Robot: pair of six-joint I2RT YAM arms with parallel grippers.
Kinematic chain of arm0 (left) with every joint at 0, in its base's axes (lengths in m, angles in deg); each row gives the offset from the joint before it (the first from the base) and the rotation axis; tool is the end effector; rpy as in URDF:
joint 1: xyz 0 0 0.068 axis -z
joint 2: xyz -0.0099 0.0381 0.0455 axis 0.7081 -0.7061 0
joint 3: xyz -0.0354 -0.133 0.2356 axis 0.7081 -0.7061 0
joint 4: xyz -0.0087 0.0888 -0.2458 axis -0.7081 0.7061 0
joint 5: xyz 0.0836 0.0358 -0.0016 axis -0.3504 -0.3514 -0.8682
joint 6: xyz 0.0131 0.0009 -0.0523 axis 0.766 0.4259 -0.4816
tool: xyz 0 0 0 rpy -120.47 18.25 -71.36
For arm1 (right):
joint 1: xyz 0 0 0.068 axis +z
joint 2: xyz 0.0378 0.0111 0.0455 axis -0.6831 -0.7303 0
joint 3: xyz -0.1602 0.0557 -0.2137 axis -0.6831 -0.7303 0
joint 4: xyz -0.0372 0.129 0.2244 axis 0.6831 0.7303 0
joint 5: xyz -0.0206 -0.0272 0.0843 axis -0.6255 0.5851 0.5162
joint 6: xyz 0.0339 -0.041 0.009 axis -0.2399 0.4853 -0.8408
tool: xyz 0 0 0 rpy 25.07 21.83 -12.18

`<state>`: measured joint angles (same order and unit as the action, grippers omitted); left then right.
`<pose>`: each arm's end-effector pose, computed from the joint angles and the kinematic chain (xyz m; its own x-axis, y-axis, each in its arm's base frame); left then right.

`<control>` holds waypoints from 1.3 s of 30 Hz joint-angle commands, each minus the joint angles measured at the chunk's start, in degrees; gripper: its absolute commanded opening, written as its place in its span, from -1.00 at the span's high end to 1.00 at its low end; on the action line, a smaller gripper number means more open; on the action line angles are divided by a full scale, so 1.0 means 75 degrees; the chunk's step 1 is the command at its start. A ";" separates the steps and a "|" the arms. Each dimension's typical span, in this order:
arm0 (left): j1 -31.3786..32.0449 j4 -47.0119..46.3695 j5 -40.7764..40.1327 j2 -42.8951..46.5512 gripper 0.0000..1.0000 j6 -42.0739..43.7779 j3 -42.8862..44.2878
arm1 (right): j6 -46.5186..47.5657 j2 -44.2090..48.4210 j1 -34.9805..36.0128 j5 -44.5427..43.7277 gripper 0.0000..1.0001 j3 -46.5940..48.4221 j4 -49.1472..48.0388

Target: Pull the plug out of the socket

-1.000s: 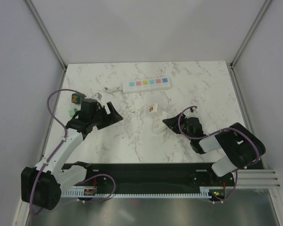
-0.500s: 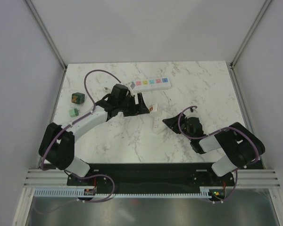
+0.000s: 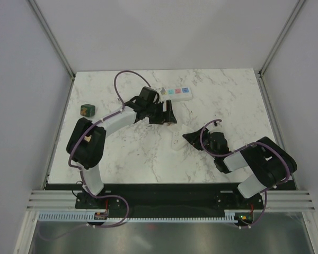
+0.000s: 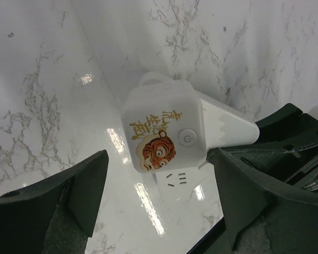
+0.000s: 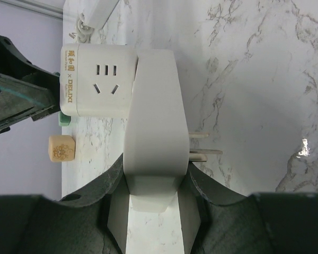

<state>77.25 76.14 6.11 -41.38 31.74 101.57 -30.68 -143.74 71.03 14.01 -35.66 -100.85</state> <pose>0.3345 -0.2249 0.2192 -0.8733 0.0036 -0.4872 0.3142 0.7684 -0.5576 0.2107 0.1139 0.1175 -0.5916 0.6626 -0.4594 -0.0017 0.5687 0.8225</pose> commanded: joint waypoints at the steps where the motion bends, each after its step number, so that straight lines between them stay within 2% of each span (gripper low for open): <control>1: 0.0118 0.0044 0.0344 -0.0367 -0.73 0.0130 0.0531 | 0.1087 -0.0308 -0.0070 -0.0474 1.00 -0.0355 0.1327; 4: 0.0282 0.0056 0.0367 -0.0555 -0.71 0.0107 0.0753 | 0.1076 -0.0320 -0.0070 -0.0474 1.00 -0.0367 0.1315; 6: 0.0375 0.0056 0.0321 -0.0696 -0.62 0.0072 0.0847 | 0.1076 -0.0331 -0.0070 -0.0462 1.00 -0.0355 0.1292; 7: 0.0387 0.0033 0.0320 -0.0731 -0.54 0.0025 0.0859 | 0.1076 -0.0343 -0.0070 -0.0439 1.00 -0.0355 0.1292; 8: 0.0399 0.0044 0.0332 -0.0848 -0.38 -0.0010 0.0894 | 0.1076 -0.0332 -0.0070 -0.0450 1.00 -0.0367 0.1292; 9: 0.0411 0.0056 0.0332 -0.0907 -0.33 -0.0045 0.0918 | 0.1087 -0.0331 -0.0070 -0.0450 1.00 -0.0355 0.1292; 13: 0.0434 0.0044 0.0262 -0.1141 -0.30 -0.0209 0.0965 | 0.1087 -0.0355 -0.0070 -0.0450 1.00 -0.0343 0.1292; 17: 0.0458 0.0044 0.0203 -0.1329 -0.42 -0.0268 0.1105 | 0.1087 -0.0378 -0.0070 -0.0427 1.00 -0.0332 0.1280; 22: 0.0516 0.0033 0.0203 -0.1563 -0.39 -0.0432 0.1211 | 0.1099 -0.0367 -0.0070 -0.0427 1.00 -0.0331 0.1280; 25: 0.0528 -0.0049 0.0098 -0.1587 -0.14 -0.0607 0.1141 | 0.1087 -0.0367 -0.0070 -0.0427 1.00 -0.0332 0.1280; 26: 0.0540 -0.0061 -0.0007 -0.1564 0.12 -0.0655 0.1106 | 0.1087 -0.0367 -0.0058 -0.0427 1.00 -0.0332 0.1280; 27: 0.0563 -0.0049 -0.0170 -0.1506 0.27 -0.0690 0.1071 | 0.1087 -0.0367 -0.0070 -0.0439 1.00 -0.0332 0.1280; 28: 0.0656 -0.0061 -0.0601 -0.1377 0.55 -0.0702 0.0977 | 0.1087 -0.0378 -0.0070 -0.0439 1.00 -0.0332 0.1292; 30: 0.0785 -0.0073 -0.1014 -0.1236 0.87 -0.0644 0.0918 | 0.1087 -0.0378 -0.0070 -0.0450 1.00 -0.0332 0.1280; 31: 0.0948 -0.0073 -0.1456 -0.1177 0.95 -0.0597 0.0860 | 0.1087 -0.0378 -0.0070 -0.0450 1.00 -0.0332 0.1280; 36: 0.1582 0.0195 -0.3109 -0.0907 0.95 0.0373 0.0929 | 0.1087 -0.0402 -0.0070 -0.0462 1.00 -0.0320 0.1292; 38: 0.1606 0.0302 -0.2916 -0.0907 0.96 0.0318 0.1023 | 0.1087 -0.0390 -0.0070 -0.0462 1.00 -0.0331 0.1292; 39: 0.1490 0.0221 -0.2404 -0.0884 0.96 0.0213 0.1000 | 0.1087 -0.0390 -0.0070 -0.0474 1.00 -0.0320 0.1292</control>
<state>86.62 76.58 -10.94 -49.03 29.23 108.98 -32.21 -144.00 70.22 13.68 -36.62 -101.47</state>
